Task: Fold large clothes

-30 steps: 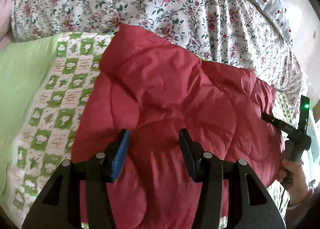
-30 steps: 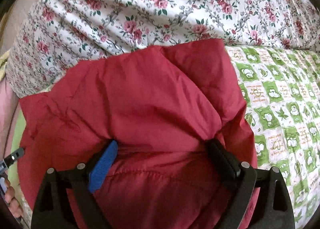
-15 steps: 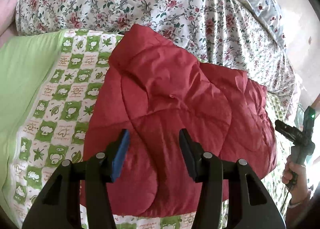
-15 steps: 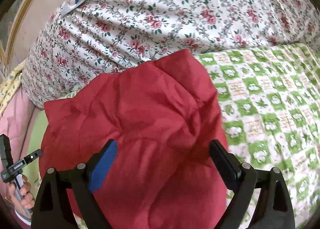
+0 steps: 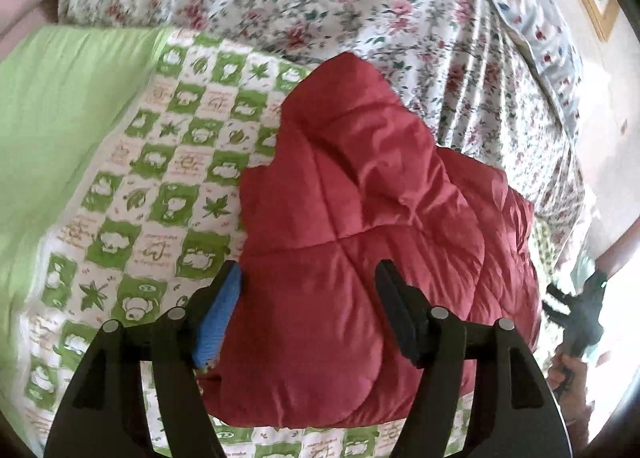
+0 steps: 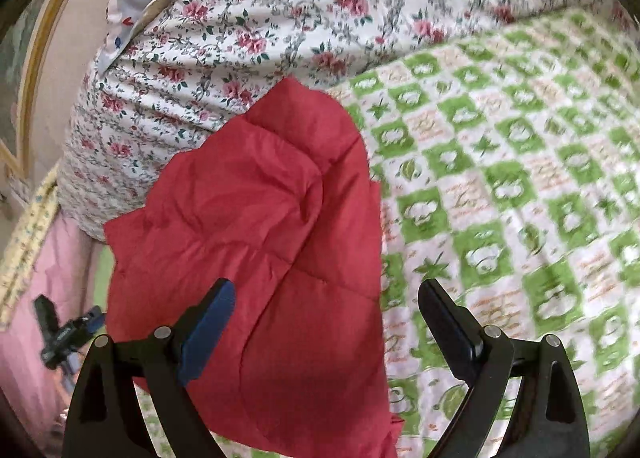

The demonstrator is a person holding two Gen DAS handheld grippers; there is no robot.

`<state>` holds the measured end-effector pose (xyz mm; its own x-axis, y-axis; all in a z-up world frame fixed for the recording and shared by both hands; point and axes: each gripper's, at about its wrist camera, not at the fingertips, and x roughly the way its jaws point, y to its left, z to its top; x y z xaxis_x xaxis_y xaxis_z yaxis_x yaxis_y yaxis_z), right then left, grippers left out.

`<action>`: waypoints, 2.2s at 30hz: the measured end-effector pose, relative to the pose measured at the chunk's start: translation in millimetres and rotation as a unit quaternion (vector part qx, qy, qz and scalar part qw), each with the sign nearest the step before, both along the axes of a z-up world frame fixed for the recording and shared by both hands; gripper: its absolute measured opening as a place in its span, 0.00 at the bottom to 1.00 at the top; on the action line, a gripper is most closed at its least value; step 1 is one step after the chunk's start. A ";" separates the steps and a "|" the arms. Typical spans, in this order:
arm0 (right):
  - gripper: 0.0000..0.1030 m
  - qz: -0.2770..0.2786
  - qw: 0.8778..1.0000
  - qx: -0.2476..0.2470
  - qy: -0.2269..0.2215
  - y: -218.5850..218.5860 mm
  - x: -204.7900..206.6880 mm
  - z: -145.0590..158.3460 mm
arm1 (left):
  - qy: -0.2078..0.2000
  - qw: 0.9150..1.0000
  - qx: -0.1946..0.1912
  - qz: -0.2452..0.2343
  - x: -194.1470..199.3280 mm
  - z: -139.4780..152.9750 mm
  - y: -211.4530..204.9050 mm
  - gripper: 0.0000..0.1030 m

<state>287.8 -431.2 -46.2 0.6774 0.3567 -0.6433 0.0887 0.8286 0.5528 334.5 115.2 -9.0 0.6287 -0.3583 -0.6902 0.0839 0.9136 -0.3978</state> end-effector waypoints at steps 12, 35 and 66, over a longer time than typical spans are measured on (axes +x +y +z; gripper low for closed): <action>0.92 0.036 0.996 0.065 0.040 7.7 15.7 -36.6 | 0.035 0.995 -0.092 -0.017 22.0 -36.8 18.1 0.81; 0.38 0.084 0.989 0.121 0.020 33.3 5.7 -13.1 | -0.008 0.984 -0.147 -0.096 -5.9 -1.7 -14.6 0.37; 0.55 0.069 0.990 0.122 0.023 52.9 -186.4 -39.9 | 0.042 0.992 -0.114 -0.036 -186.2 -53.8 17.2 0.45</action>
